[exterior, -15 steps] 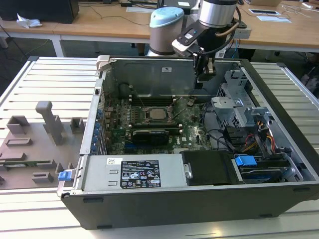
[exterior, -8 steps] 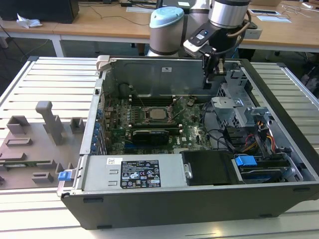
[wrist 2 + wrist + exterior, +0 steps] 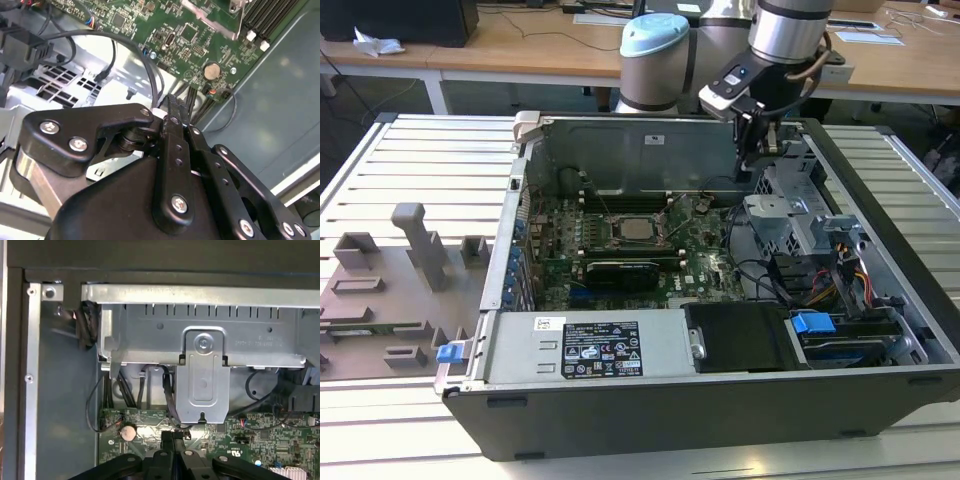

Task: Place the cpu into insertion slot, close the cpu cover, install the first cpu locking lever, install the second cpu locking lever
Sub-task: 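Close the cpu cover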

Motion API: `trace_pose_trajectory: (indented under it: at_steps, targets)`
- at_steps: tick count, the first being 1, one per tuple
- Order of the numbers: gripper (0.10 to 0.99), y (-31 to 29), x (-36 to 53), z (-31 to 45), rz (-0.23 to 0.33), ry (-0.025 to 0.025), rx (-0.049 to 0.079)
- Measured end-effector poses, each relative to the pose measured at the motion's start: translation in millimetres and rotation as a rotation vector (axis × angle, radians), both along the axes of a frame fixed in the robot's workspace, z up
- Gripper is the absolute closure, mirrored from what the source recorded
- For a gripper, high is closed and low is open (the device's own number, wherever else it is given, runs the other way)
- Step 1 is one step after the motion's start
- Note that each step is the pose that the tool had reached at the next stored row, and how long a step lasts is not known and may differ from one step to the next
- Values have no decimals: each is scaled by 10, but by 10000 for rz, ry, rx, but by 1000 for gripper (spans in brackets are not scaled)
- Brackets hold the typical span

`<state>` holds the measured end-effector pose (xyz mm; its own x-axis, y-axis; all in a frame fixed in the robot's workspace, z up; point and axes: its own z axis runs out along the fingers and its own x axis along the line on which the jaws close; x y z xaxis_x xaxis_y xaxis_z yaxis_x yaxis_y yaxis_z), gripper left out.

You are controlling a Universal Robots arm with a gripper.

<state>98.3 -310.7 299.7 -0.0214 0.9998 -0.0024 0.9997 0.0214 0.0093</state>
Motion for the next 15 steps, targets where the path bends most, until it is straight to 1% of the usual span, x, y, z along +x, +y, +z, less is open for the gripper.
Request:
trace_pose_trajectory:
  at_steps: [2,5,8,15]
  targets:
    - [980,0,-32,-68,0,3,-1]
    - [980,0,-39,-148,-1,13,1]
    - [980,0,-53,-188,0,14,1]
    - [980,0,-59,-245,0,14,0]
